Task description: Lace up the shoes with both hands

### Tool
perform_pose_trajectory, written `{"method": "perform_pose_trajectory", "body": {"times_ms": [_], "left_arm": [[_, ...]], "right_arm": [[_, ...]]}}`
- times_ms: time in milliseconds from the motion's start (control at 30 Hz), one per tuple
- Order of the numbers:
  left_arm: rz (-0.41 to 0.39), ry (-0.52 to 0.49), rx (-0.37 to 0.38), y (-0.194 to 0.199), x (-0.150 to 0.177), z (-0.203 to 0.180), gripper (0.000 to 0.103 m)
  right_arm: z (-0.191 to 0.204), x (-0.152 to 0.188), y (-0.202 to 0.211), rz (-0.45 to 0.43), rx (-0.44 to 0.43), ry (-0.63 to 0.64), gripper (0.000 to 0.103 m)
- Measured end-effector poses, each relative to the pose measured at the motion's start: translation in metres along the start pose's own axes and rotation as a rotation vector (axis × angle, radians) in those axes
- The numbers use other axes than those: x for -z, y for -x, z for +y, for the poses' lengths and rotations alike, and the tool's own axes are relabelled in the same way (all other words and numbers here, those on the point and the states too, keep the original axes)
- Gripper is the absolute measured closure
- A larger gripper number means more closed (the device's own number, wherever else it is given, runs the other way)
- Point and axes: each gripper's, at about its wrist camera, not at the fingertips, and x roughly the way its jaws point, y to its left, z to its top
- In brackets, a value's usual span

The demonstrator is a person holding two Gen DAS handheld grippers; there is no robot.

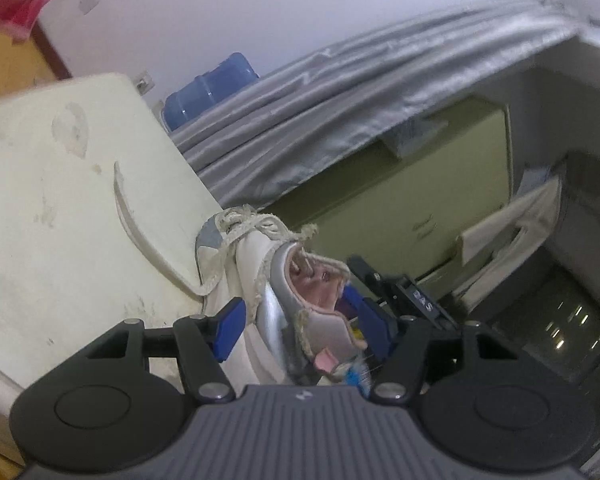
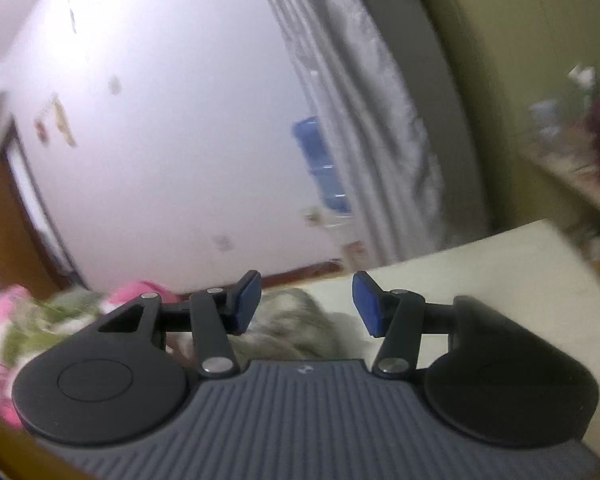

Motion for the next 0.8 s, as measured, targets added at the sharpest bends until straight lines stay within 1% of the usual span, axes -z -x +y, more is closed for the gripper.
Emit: {"method": "perform_pose_trajectory", "body": {"times_ms": [33, 67, 133, 200, 233, 267, 300, 367, 433, 467, 500, 533, 600, 667, 800], "left_arm": [[0.000, -0.048, -0.023, 0.001, -0.004, -0.007, 0.041], [-0.002, -0.120, -0.052, 0.001, -0.011, -0.017, 0.041], [-0.010, -0.280, -0.113, 0.001, -0.024, -0.042, 0.041], [0.010, -0.439, -0.135, -0.008, -0.039, -0.070, 0.041], [0.032, -0.513, -0.136, -0.016, -0.047, -0.085, 0.041], [0.070, -0.582, -0.137, -0.028, -0.055, -0.100, 0.042], [0.123, -0.649, -0.144, -0.043, -0.061, -0.114, 0.046], [0.237, -0.787, -0.165, -0.076, -0.069, -0.140, 0.050], [0.359, -0.972, -0.236, -0.113, -0.065, -0.158, 0.051], [0.420, -1.070, -0.279, -0.132, -0.061, -0.166, 0.054], [0.482, -1.143, -0.318, -0.149, -0.056, -0.171, 0.056], [0.543, -1.198, -0.355, -0.166, -0.051, -0.174, 0.056], [0.648, -1.240, -0.386, -0.192, -0.044, -0.179, 0.057], [0.730, -1.236, -0.386, -0.208, -0.040, -0.184, 0.057], [0.869, -1.221, -0.404, -0.235, -0.031, -0.187, 0.057]], "right_arm": [[0.003, 0.002, -0.004, 0.009, -0.025, 0.020, 0.053], [0.008, 0.007, -0.007, 0.019, -0.035, 0.058, 0.053], [0.016, 0.022, -0.007, 0.036, -0.029, 0.146, 0.053], [0.021, 0.038, -0.006, 0.047, -0.013, 0.224, 0.053], [0.018, 0.044, -0.005, 0.047, 0.005, 0.209, 0.053], [0.015, 0.050, -0.005, 0.048, 0.022, 0.194, 0.053], [0.006, 0.052, -0.005, 0.046, 0.021, 0.131, 0.053], [-0.010, 0.059, -0.002, 0.037, -0.001, 0.029, 0.053], [-0.018, 0.067, 0.000, 0.014, -0.012, -0.039, 0.053], [-0.015, 0.067, 0.002, 0.002, 0.001, -0.013, 0.053], [-0.011, 0.067, 0.003, -0.011, 0.013, 0.013, 0.053], [-0.008, 0.068, 0.004, -0.031, 0.028, 0.046, 0.053], [-0.007, 0.071, 0.005, -0.044, 0.028, 0.056, 0.053], [-0.012, 0.069, 0.002, -0.033, 0.007, 0.035, 0.053], [-0.013, 0.072, 0.008, -0.048, 0.010, 0.051, 0.053]]}}
